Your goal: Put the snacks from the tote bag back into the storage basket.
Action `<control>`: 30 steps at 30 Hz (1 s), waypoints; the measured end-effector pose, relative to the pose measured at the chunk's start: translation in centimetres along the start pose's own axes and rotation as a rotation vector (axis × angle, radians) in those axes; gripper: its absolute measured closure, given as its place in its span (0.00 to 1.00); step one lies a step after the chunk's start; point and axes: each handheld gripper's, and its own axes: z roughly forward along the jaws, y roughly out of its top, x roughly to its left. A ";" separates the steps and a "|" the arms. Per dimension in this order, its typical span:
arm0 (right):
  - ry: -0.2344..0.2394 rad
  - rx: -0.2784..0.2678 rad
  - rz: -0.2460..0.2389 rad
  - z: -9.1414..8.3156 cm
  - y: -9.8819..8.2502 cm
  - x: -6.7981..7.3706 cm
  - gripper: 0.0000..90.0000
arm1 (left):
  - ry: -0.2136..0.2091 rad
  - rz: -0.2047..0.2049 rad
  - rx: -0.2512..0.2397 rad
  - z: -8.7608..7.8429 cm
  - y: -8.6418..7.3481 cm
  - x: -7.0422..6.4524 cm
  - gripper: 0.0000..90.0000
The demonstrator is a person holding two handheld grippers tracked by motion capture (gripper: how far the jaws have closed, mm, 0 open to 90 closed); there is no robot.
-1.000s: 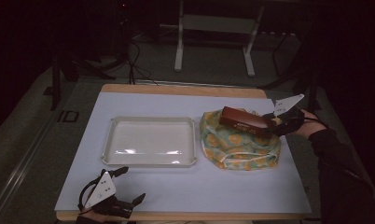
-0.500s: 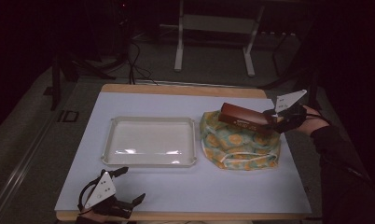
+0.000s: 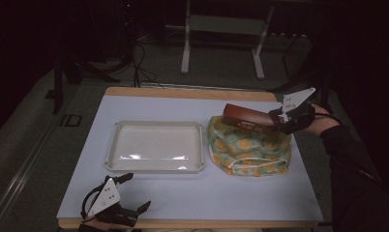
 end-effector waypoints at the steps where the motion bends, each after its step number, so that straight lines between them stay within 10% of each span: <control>1: 0.000 -0.002 -0.006 0.0 0.2 0.0 0.48 | 0.000 0.000 0.001 0.0 0.0 0.0 0.00; 30: 0.073 -0.020 -0.144 2.5 7.3 1.6 0.48 | -0.011 0.007 0.002 0.0 0.0 -0.1 0.00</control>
